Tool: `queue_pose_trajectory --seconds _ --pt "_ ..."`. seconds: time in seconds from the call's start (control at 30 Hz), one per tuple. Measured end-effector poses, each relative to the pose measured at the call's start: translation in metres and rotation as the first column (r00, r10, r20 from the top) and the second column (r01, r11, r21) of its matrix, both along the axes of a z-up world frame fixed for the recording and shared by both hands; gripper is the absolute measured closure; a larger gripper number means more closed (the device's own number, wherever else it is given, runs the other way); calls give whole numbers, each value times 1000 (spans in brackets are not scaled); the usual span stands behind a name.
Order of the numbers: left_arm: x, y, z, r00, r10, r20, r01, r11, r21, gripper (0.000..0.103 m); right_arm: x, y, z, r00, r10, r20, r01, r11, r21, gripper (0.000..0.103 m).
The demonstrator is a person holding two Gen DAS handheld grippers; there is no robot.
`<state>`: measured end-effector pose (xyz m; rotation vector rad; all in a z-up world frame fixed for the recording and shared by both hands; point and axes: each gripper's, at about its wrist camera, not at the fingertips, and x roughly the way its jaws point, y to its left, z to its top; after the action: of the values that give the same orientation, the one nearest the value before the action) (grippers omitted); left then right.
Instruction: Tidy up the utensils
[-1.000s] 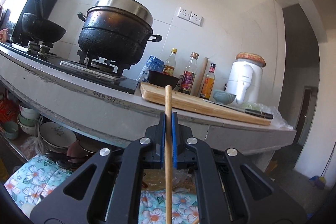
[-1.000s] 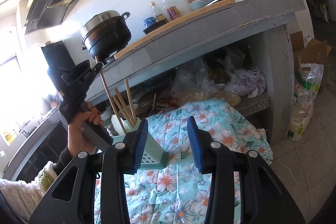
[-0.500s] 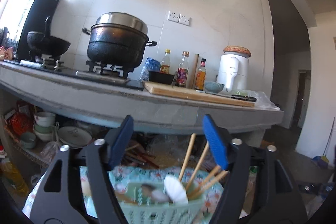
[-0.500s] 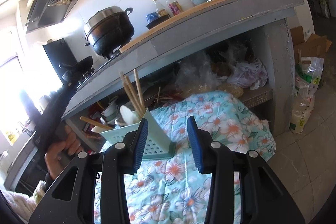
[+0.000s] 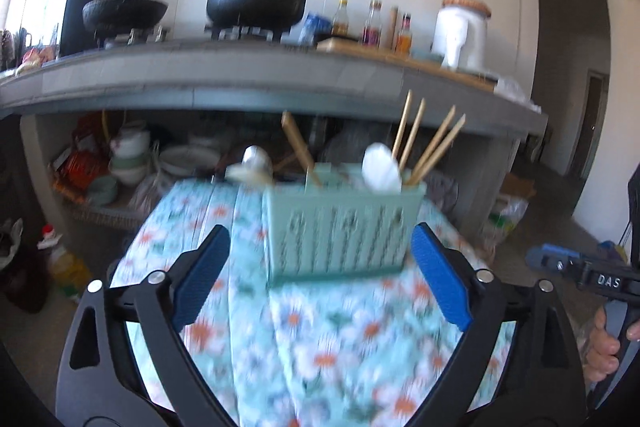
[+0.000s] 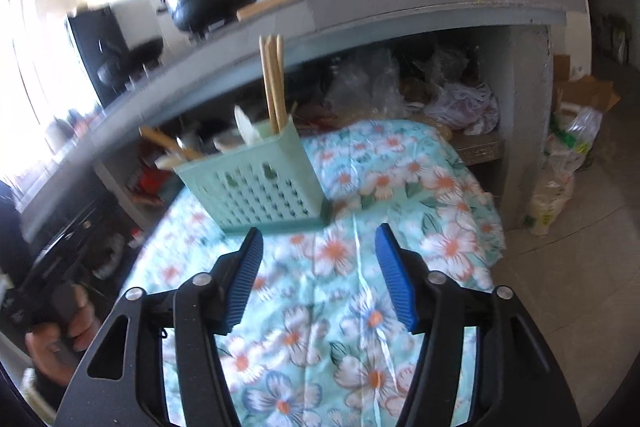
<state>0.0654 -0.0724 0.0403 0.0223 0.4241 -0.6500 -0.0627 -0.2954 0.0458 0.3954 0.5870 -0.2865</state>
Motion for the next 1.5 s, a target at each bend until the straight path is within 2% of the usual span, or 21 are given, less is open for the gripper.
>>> queue_pose_trajectory --seconds 0.17,0.33,0.57,0.77,1.07,1.3,1.5 --pt "-9 5 -15 998 54 -44 -51 997 62 9 7 25 -1 997 -27 -66 20 995 -97 31" --pt "-12 1 -10 992 127 -20 -125 986 107 9 12 38 4 993 -82 -82 67 983 -174 21" --pt "-8 -7 -4 963 269 26 -268 939 215 9 20 51 5 984 -150 -96 122 960 -250 12" --pt "-5 5 -5 938 348 2 -341 919 197 9 31 58 0 976 -174 -135 129 949 -288 11" --pt "-2 9 -1 912 410 29 -403 881 248 9 37 61 0 970 -195 -146 139 935 -325 10" --pt "4 18 -4 886 464 -1 -449 857 252 9 38 59 2 967 -203 -151 143 931 -335 10" --pt "5 25 -4 873 488 -9 -471 847 246 9 40 62 4 969 -198 -150 137 930 -340 10"
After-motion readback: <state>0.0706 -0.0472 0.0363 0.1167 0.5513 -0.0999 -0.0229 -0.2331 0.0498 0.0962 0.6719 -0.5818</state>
